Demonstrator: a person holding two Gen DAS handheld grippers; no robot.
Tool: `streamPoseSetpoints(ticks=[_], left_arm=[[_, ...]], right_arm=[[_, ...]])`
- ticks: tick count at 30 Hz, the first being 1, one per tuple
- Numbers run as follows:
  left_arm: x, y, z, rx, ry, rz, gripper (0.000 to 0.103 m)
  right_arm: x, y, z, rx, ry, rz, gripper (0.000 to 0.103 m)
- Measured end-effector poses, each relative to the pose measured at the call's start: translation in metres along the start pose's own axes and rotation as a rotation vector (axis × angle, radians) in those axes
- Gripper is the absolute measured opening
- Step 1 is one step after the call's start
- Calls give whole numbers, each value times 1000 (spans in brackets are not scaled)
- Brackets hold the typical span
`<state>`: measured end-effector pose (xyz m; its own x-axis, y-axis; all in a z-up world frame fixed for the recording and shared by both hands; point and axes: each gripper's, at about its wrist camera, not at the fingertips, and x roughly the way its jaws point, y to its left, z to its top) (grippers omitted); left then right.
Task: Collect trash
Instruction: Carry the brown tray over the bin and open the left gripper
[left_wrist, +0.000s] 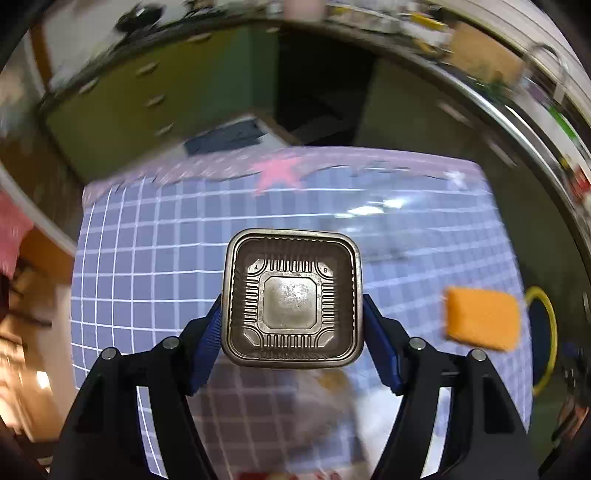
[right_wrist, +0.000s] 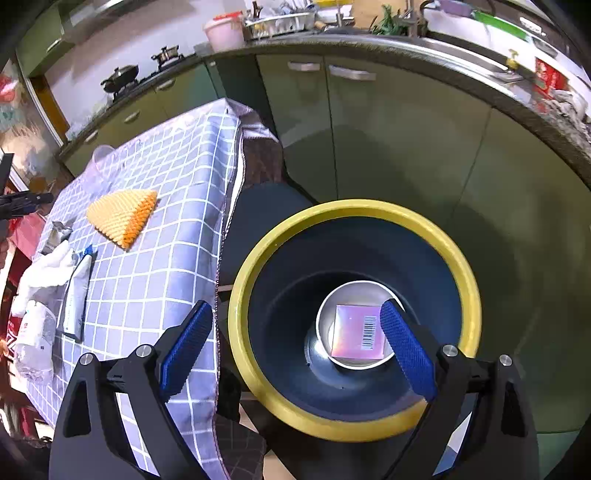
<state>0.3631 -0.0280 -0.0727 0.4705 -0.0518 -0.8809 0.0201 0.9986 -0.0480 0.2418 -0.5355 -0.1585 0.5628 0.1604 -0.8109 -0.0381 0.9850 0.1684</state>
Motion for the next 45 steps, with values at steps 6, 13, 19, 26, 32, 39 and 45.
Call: streamPoseSetpoints(ticks=[6,13,19,26,32,39,45], left_arm=[[-50,-109,-20,227,-33,-127,67],[-65,-266,-50,502,-1,-320,67],[-34,-376,-74,657,66,-389,67],[12,-462,-93,739,125,-408,68],[10,-466,-88,724,131,-419,76],[-61,-381,-61,612,21,-477,83],[-123,-246,-53,450,-113,-420,86]], right_arm=[[-38,-23,-19,36,-60,-61,91],[-84,-54,-54,67,-113,-130,91],[-114,-83,-88,97,-136,-159,91],[-126,-107,-111,146,-145,-156,92],[-125,-116,-112,161,-136,-156,92],[-112,-77,-85,94,-131,-96,92],[-89,8,-34,-103,-119,86,92]])
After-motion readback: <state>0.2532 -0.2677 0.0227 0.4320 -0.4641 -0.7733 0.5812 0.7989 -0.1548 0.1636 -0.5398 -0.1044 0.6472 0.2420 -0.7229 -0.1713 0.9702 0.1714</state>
